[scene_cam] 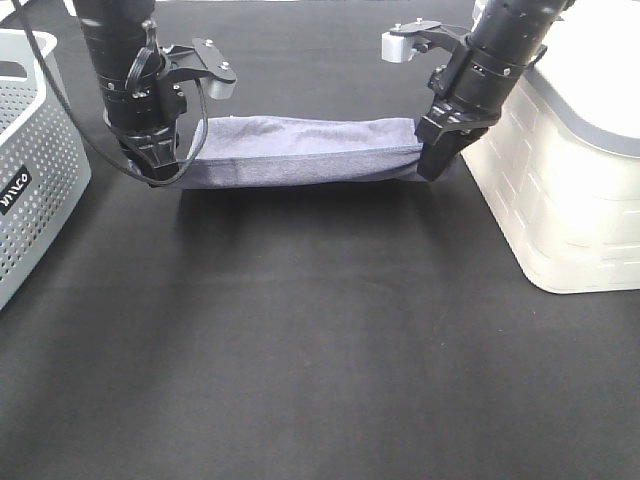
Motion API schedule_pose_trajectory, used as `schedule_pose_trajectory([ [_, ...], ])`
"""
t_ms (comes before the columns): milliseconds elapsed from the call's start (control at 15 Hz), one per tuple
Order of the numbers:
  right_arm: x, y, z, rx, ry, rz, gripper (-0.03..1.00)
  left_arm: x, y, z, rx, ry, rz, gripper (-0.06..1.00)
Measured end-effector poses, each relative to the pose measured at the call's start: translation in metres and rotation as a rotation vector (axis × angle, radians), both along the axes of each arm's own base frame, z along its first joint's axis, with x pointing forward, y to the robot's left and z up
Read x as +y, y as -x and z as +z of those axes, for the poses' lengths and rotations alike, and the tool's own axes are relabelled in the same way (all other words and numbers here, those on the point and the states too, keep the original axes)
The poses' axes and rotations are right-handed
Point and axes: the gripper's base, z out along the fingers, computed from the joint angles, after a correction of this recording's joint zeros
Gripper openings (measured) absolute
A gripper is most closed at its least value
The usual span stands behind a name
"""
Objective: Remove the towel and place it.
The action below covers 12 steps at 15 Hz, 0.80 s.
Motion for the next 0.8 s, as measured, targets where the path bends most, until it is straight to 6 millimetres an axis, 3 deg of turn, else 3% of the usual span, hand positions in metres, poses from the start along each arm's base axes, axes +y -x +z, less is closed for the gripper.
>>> schedule_pose_trajectory([
  [400,0.000,0.006,0.005,0.031,0.055,-0.055,0.00,-0.004,0.003,-0.002,0.032,0.049,0.005,0.00],
  [600,0.015,0.011,0.005,0.027,0.106,-0.056,0.00,0.003,0.019,-0.019,0.113,0.033,0.036,0.00],
  [800,0.020,0.023,-0.002,0.072,0.124,-0.072,0.00,0.008,0.037,-0.020,0.163,0.034,0.052,0.00],
])
